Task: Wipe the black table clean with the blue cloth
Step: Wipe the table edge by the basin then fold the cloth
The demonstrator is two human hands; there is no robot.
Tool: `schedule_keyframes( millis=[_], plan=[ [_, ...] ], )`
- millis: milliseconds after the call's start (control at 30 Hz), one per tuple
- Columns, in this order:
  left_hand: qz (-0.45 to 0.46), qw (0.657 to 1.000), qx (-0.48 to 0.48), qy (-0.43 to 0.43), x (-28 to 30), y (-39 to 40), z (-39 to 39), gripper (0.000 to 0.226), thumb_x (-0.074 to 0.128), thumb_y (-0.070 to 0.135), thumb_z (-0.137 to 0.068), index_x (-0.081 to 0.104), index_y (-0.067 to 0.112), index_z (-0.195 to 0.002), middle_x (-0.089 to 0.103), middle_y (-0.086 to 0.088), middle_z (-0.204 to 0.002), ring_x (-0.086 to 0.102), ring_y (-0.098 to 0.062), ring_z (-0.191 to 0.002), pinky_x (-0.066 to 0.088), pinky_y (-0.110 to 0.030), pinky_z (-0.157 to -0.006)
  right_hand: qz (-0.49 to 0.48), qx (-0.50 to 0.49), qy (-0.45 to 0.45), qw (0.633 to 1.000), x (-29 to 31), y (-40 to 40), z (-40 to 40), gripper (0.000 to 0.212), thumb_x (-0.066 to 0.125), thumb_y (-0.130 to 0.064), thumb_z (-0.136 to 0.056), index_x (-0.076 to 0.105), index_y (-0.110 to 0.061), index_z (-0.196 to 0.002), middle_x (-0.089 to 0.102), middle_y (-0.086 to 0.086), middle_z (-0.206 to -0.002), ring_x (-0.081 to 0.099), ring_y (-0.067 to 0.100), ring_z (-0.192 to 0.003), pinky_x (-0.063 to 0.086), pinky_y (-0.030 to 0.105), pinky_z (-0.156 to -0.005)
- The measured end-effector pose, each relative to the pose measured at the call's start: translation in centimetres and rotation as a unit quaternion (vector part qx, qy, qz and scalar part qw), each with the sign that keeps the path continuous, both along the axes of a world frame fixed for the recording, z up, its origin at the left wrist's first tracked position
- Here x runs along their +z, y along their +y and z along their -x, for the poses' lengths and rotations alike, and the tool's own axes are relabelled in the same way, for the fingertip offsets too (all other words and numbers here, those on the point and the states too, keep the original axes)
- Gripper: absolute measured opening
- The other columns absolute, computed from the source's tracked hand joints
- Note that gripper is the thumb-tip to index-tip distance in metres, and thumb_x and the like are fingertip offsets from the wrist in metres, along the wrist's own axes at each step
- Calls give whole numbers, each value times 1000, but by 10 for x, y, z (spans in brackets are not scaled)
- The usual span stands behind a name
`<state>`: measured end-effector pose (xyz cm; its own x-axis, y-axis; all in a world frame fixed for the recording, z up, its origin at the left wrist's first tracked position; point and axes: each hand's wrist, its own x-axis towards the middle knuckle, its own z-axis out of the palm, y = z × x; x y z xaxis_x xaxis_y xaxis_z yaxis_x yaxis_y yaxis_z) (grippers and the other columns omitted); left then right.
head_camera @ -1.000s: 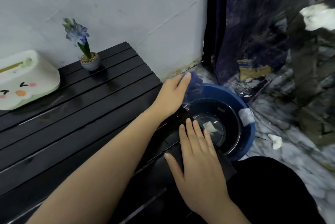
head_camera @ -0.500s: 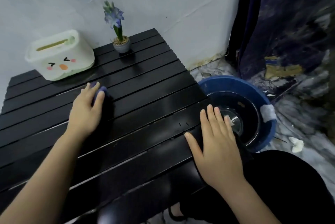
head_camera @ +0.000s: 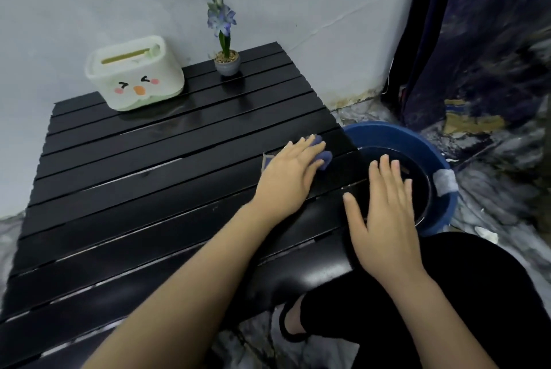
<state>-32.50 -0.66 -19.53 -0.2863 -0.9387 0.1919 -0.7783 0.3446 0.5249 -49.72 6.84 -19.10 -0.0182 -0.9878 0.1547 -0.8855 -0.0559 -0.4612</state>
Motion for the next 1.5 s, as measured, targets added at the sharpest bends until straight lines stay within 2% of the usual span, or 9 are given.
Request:
schedule_keyframes(
  millis=[167,233,367,533,767,1100,1200,1300,1500],
  plan=[
    [-68,956,86,271,29,29,-42,31,52,16,-103,63,15,-131,65,4,-132,60,-1,-116,43,-17,-104,-25,-31,20,999,1,21,16,77,35,-54,-100,18,-4,-156,10,12,-166,-2,21,-155,-2,43,-125],
    [-51,961,107,249,31,59,-71,32,53,22,-102,62,26,-133,66,12,-131,61,5,-111,44,-10,-100,-44,-37,22,998,-3,32,18,81,32,-58,-98,16,-4,-157,9,12,-167,-1,21,-155,-1,43,-125],
    [-57,993,34,99,19,126,-120,55,56,37,-98,41,34,-150,28,11,-163,27,-1,-148,23,-23,-121,-51,-41,27,997,-11,44,18,83,27,-60,-98,13,-4,-157,9,12,-167,0,21,-155,0,42,-126],
    [-52,994,4,-96,5,129,-108,63,30,55,-100,14,36,-158,6,13,-167,1,-11,-155,4,-37,-126,-42,-44,74,995,-14,44,15,80,22,-57,-100,14,0,-156,13,18,-165,7,29,-154,6,47,-125],
    [-30,990,-96,-99,4,65,-18,58,42,30,-105,23,18,-158,16,-1,-167,11,-28,-154,5,-38,-124,-47,-51,101,993,-13,44,13,78,20,-54,-101,15,2,-155,17,20,-164,12,32,-153,11,50,-124],
    [-63,972,-187,-128,12,-17,78,45,38,28,-107,40,15,-150,40,-6,-157,22,-31,-151,8,-43,-123,-62,-60,100,991,-13,41,11,78,17,-54,-100,12,-1,-156,14,18,-165,9,31,-153,6,48,-125],
    [-135,977,-165,2,22,-14,73,42,40,25,-107,44,14,-147,48,-3,-151,30,-27,-149,9,-47,-125,-58,-53,85,993,-11,43,13,78,19,-54,-100,13,-1,-157,14,16,-165,7,29,-154,3,46,-125],
    [-151,970,-112,152,36,5,44,41,43,23,-106,46,13,-146,53,-2,-147,48,-18,-136,38,-45,-114,-52,-40,55,996,-11,43,19,74,23,-53,-102,14,-3,-157,16,14,-165,7,26,-154,1,45,-125],
    [-87,989,-87,78,28,112,-69,49,44,25,-105,36,21,-153,35,11,-159,21,-14,-153,14,-46,-126,-50,-39,17,998,-9,44,24,67,27,-45,-103,18,-5,-156,18,13,-165,10,25,-154,3,47,-125]
  ],
)
